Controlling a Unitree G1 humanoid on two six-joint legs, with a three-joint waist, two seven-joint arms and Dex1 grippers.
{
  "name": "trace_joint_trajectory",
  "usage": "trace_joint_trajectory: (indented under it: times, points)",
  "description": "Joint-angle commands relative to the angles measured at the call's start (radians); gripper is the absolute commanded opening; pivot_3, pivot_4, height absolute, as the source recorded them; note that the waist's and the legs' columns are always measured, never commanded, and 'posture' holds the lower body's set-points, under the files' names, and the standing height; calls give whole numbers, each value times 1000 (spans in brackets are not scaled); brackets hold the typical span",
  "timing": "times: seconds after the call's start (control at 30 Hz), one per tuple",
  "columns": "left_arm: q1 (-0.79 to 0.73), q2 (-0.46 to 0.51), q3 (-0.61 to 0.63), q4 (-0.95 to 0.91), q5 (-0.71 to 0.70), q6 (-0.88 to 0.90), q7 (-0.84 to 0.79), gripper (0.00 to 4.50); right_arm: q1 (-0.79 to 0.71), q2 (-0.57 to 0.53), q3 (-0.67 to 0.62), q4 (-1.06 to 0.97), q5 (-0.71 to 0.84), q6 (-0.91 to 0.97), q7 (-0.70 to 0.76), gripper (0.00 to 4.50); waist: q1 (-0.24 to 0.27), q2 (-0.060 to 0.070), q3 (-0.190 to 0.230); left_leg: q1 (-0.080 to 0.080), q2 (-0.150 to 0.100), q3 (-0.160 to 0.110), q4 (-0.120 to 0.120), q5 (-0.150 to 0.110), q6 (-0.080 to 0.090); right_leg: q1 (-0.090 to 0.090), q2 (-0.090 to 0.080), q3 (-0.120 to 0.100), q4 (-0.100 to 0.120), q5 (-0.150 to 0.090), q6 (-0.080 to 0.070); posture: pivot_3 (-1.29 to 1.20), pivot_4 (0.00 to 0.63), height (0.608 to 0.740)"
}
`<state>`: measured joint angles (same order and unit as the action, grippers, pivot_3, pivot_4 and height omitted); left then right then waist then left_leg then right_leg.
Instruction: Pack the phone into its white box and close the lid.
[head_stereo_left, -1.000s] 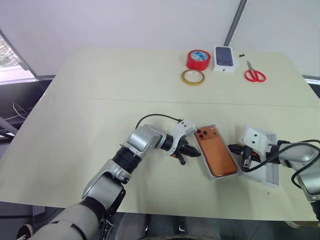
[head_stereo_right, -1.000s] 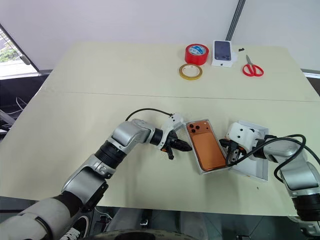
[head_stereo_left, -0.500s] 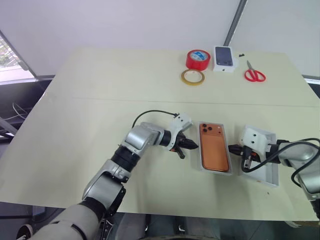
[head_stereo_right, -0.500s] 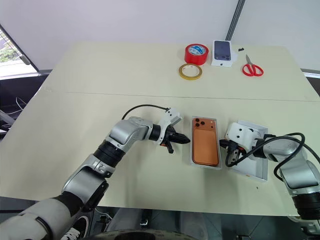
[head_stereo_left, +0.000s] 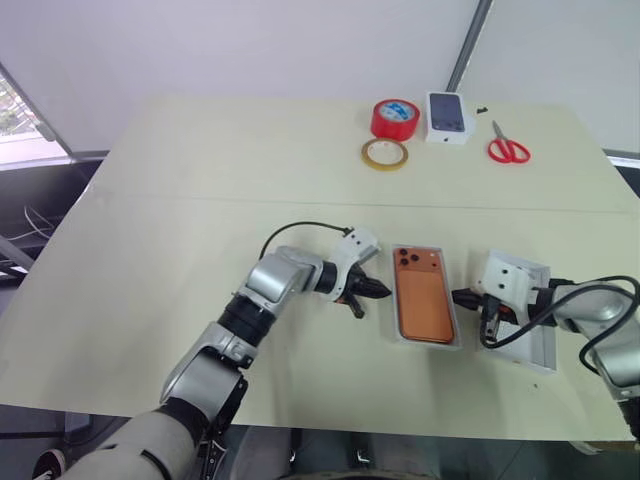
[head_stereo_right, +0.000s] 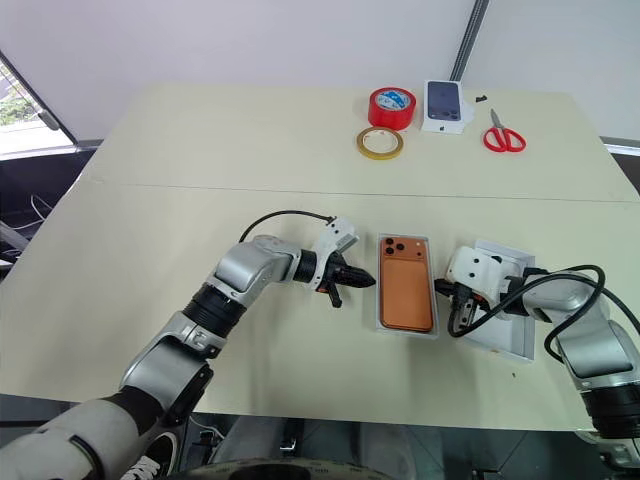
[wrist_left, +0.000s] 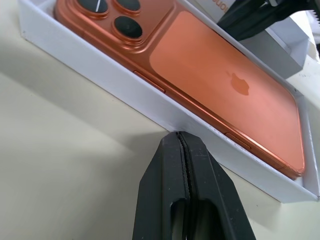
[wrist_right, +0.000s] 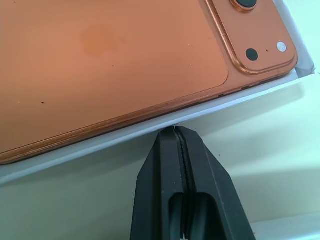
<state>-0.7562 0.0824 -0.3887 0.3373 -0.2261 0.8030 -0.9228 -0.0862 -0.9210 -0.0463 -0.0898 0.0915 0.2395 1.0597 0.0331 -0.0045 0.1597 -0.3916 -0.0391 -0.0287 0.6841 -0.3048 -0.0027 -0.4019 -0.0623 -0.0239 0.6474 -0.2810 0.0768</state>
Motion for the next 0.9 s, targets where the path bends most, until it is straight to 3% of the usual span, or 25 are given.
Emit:
trace_joint_trajectory:
  times: [0.03, 0.43, 0.8, 0.9]
  points:
    - [-3, -6, 17, -12, 5, -33, 23, 25, 10, -12, 2, -16, 7, -19, 10, 0, 1, 0, 0, 0, 0, 0, 0, 0, 0, 0, 0, 0, 0, 0, 0, 0, 150, 740]
    - [14, 35, 109, -63, -26, -95, 56, 25, 153, -77, -105, -107, 60, 17, 33, 0, 5, 0, 0, 0, 0, 0, 0, 0, 0, 0, 0, 0, 0, 0, 0, 0, 150, 740]
    - [85, 185, 178, -206, -67, -145, -24, 25, 325, -114, -277, -127, 67, -34, 22, 0, 3, 0, 0, 0, 0, 0, 0, 0, 0, 0, 0, 0, 0, 0, 0, 0, 150, 740]
    - [111, 245, 232, -264, -144, -115, -92, 857, 254, -47, -325, -205, 258, 142, 5, 834, -5, 0, 0, 0, 1, 0, 0, 0, 0, 0, 0, 0, 0, 0, 0, 0, 150, 740]
